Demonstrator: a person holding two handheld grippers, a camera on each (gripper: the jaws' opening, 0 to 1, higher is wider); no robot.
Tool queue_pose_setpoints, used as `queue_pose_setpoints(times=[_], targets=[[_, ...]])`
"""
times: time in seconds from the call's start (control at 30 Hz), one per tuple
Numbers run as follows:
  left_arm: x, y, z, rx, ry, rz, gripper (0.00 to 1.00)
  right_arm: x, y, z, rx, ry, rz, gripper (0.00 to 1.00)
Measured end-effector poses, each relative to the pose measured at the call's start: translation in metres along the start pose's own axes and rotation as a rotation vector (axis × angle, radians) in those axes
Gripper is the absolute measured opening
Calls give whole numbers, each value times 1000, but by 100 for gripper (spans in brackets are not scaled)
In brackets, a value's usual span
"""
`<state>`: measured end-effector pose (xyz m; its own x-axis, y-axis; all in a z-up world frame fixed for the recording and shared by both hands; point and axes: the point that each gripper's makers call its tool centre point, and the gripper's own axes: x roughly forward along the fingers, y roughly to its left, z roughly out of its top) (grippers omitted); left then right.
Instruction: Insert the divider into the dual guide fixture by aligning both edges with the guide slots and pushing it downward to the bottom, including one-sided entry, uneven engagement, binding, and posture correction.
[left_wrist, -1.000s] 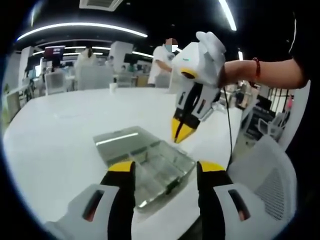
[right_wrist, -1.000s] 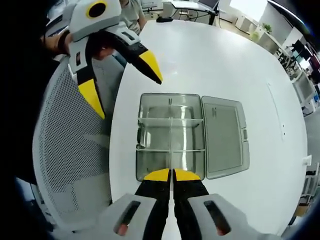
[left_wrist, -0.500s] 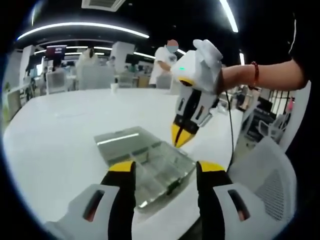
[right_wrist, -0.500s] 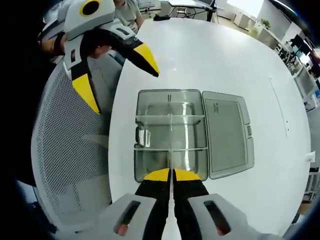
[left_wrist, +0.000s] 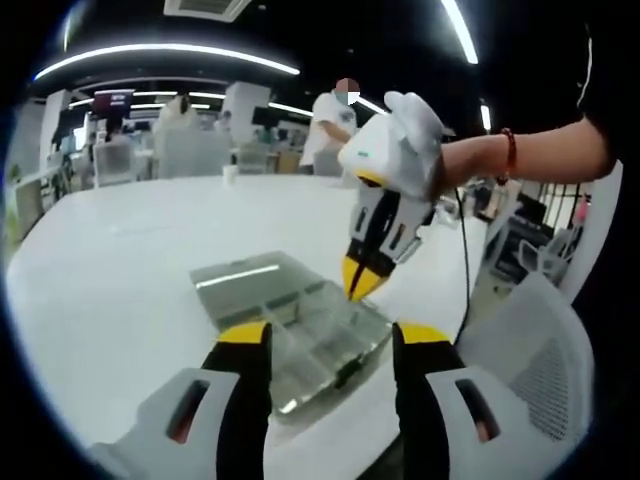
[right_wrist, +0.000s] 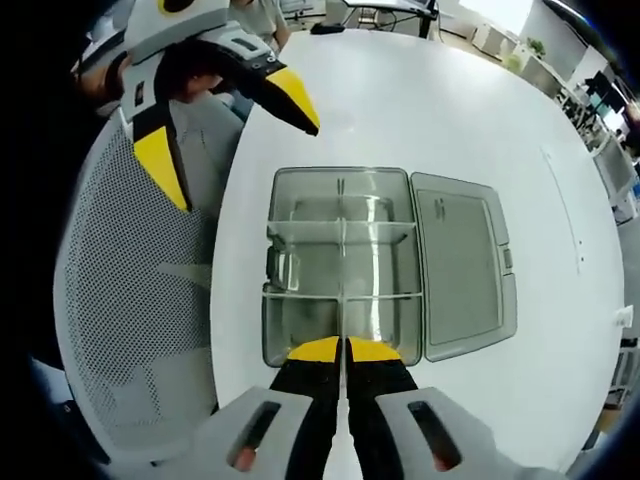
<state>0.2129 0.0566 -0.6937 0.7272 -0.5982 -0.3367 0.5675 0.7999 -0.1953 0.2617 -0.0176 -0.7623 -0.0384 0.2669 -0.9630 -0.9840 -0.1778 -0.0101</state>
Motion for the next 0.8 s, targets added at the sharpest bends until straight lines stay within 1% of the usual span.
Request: queue_pose_setpoints(times=[0.3, 0.6, 0.8], targets=[[0, 2, -2, -1, 6, 0, 47, 6, 0, -2, 8, -1, -5, 0], [-1, 2, -2, -6, 3, 0, 47, 16, 2, -3, -3, 14, -20, 0], [-2, 3, -3, -11, 2, 4, 47, 18, 2, -4, -5, 18, -28, 0]])
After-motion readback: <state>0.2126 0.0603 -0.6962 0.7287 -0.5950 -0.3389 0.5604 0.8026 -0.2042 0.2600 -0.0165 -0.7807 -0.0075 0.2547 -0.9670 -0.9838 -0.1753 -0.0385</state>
